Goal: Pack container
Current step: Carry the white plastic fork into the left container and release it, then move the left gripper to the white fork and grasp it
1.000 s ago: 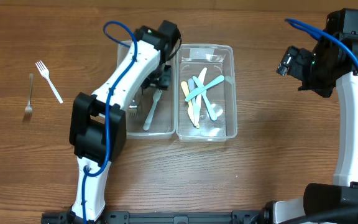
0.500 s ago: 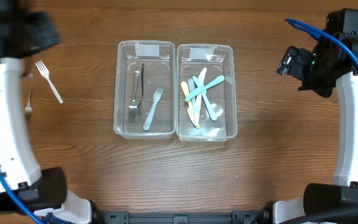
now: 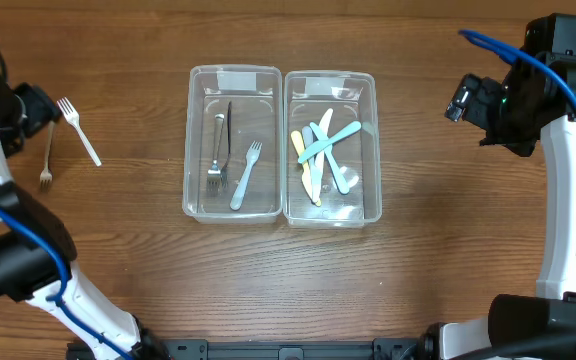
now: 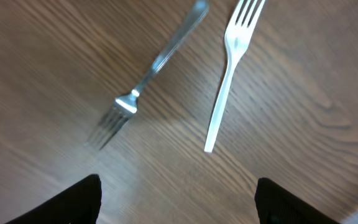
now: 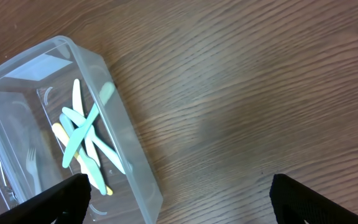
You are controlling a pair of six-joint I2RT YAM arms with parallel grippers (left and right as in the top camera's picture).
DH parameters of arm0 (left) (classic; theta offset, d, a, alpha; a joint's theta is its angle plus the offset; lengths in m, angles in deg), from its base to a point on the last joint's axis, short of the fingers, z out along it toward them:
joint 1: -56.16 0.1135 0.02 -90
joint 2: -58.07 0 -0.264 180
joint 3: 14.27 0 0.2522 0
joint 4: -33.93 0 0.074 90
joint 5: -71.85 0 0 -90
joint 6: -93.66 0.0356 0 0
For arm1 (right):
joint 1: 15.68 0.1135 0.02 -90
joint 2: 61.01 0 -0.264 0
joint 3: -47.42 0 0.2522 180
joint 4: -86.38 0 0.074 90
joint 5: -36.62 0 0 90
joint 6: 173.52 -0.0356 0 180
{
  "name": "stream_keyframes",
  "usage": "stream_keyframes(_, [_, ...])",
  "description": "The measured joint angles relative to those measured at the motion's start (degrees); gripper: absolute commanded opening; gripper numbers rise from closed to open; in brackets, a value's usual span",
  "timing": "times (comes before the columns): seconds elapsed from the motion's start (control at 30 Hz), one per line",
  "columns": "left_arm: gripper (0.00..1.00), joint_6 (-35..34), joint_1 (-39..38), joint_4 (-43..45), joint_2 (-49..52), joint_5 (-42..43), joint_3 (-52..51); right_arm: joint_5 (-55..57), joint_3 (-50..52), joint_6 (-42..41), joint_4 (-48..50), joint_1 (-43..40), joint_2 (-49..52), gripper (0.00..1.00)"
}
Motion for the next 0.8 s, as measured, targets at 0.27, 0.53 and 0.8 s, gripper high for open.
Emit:
stream_keyframes(0.27, [0.8,0.42,-1.01,4.96,8.81,0.96,-1.7,0.0,0.0,0.0,0.04,0.0,0.0,0.95])
stream_keyframes(0.53, [0.86,0.61,-2.43,11.78,13.94,1.05,-1.81,0.02,0.0,0.02,-0.33,0.0,0.0,0.95])
stream_keyframes(0.8, [0.86,0.61,-5.86,17.64,14.1,0.98,-1.81,0.02,0.0,-0.02,-0.31,0.0,0.0,0.95])
